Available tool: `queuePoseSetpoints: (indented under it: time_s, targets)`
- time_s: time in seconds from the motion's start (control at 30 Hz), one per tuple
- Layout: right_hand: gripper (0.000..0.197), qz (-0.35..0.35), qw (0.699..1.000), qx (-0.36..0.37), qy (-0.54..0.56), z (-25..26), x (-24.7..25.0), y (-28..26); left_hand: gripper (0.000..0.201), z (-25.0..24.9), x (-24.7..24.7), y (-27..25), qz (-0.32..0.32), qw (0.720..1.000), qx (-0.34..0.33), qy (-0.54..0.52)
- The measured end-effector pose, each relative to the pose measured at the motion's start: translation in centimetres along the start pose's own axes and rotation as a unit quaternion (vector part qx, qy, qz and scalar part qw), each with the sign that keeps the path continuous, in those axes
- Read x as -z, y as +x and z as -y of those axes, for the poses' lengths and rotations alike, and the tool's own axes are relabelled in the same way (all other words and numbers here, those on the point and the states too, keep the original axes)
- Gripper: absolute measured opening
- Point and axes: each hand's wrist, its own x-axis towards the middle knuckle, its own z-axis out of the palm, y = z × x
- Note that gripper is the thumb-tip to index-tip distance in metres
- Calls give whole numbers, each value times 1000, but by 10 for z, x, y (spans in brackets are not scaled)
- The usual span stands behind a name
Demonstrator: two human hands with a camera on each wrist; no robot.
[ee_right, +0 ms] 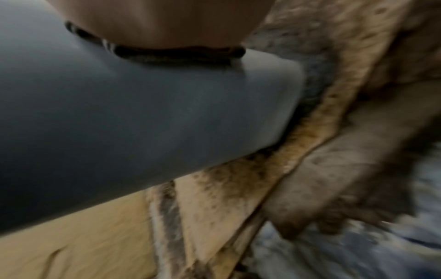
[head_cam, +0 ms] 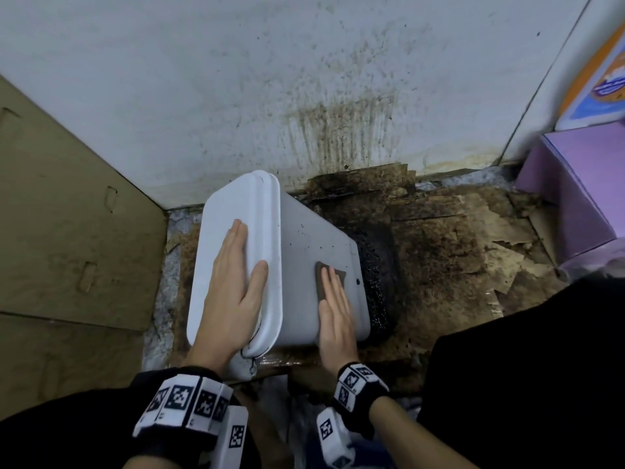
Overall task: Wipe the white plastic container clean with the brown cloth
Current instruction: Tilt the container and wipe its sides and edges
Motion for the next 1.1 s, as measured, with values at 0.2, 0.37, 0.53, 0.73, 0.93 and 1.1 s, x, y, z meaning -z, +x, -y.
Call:
queuePoseSetpoints:
  time_s: [0.2, 0.37, 0.53, 0.73, 0.93, 1.1]
  targets:
    - [54, -25, 960, -277, 36, -71, 12, 24, 65, 0, 4, 0, -1, 999, 14, -30]
    - [55, -32, 961, -273, 44, -64, 9, 21, 68, 1, 4, 2, -5, 1000, 8, -16]
    - [56, -53, 969, -229, 77, -28, -2, 18, 72, 0, 2, 3, -3, 1000, -2, 4]
    - [66, -40, 971, -193, 138, 48, -16, 6, 76, -3, 0, 3, -6, 1000, -3, 20]
    - [59, 42, 982, -111, 148, 89, -16, 0, 75, 3, 4, 1, -9, 1000, 5, 10]
    - [55, 73, 994, 45, -61, 57, 5, -10, 76, 1, 1, -1, -3, 1000, 1, -1]
